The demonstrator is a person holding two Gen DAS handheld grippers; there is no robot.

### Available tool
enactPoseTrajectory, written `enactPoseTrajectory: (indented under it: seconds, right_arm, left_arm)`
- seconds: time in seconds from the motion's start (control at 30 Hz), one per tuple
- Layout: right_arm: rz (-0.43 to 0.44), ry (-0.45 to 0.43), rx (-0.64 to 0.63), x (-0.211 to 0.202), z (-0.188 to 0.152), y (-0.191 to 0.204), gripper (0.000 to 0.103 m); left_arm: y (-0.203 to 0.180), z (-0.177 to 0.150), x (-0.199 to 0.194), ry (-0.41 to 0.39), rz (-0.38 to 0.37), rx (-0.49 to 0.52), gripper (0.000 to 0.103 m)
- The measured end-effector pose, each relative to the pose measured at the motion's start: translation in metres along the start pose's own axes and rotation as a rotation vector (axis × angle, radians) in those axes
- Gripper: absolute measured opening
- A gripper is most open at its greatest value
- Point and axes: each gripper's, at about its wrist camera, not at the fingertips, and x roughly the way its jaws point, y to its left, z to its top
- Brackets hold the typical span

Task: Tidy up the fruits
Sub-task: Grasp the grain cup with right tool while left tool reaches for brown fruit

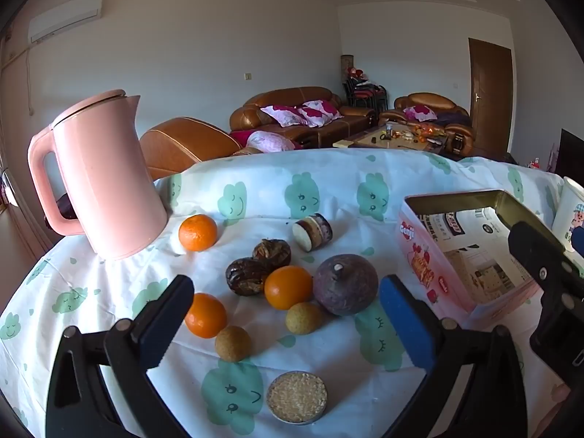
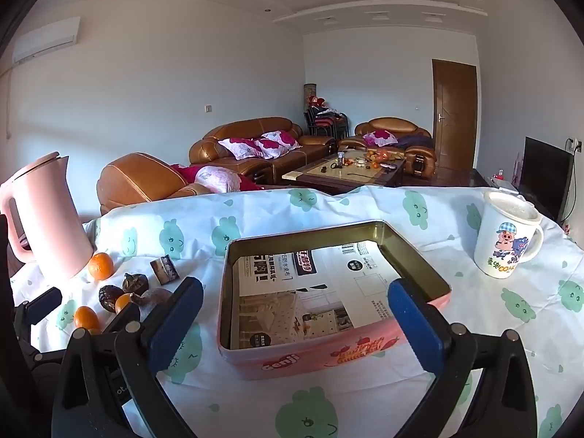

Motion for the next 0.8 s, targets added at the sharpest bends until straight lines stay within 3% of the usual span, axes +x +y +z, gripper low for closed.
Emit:
enactPoseTrajectory:
  seconds: [0.8]
  right_arm:
    - [0.012,0.004,-0.018,0.0,-0.001,0.006,0.102]
  left_arm:
    - [0.008,-0.002,-0.003,-0.028,0.004,-0.029,0.103]
